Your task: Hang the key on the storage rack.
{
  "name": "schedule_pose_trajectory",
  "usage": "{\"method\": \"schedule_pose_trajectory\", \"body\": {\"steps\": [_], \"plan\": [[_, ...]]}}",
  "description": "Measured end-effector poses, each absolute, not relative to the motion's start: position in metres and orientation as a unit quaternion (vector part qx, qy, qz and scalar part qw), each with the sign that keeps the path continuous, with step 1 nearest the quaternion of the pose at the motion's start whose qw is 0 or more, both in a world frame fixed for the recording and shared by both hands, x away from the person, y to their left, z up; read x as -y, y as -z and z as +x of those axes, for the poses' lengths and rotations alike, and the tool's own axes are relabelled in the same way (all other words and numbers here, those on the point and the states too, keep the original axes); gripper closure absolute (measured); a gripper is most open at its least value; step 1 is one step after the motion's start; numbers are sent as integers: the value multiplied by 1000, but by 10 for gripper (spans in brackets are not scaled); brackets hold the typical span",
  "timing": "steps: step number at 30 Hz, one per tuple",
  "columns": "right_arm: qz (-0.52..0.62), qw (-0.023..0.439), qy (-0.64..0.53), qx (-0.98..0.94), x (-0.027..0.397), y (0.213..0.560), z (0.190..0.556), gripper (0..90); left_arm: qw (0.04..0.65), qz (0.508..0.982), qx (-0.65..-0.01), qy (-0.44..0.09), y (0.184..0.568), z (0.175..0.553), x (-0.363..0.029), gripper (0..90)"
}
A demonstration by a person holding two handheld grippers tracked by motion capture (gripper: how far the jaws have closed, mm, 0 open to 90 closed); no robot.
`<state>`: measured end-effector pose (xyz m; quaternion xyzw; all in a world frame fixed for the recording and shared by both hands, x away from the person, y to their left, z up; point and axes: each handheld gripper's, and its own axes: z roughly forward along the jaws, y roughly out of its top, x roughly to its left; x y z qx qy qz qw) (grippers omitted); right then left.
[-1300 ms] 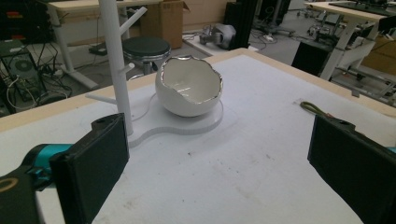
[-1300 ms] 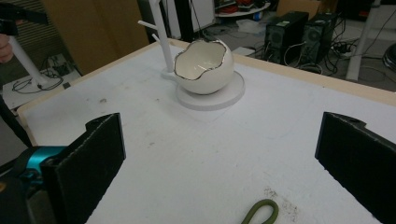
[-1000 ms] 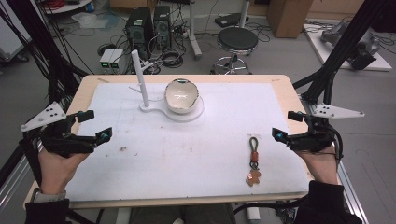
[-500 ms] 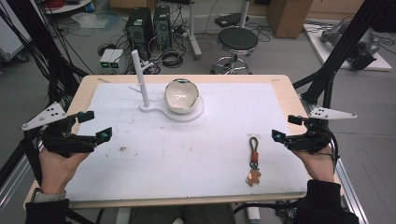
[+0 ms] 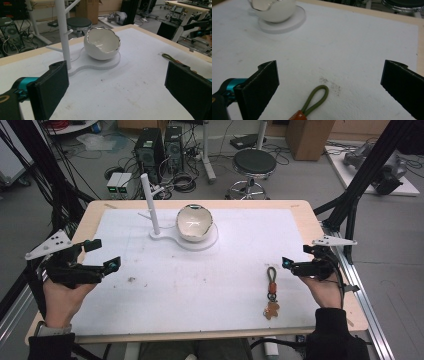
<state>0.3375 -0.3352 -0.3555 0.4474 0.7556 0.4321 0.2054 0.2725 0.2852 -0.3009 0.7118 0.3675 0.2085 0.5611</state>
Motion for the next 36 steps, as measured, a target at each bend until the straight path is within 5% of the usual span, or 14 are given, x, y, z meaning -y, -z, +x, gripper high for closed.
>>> {"method": "schedule_pose_trajectory", "body": {"steps": [10,22,28,31,32,33,36], "plan": [[487,182,-348,-780,327,414,364,9,554,710,-377,-218,305,273,-285,58],[508,177,-311,-784,323,439,380,9,541,716,-380,-225,313,276,-282,58],[496,186,-295,-795,318,443,381,84,543,712,-386,-223,314,276,-284,58],[477,191,-307,-801,317,441,377,282,541,712,-387,-223,314,276,-284,58],[477,191,-307,-801,317,441,377,282,541,713,-387,-223,315,276,-283,58],[454,184,-320,-811,314,439,373,492,540,712,-390,-224,315,277,-283,58],[435,179,-326,-820,311,438,369,756,539,712,-391,-223,316,277,-283,58]]}}
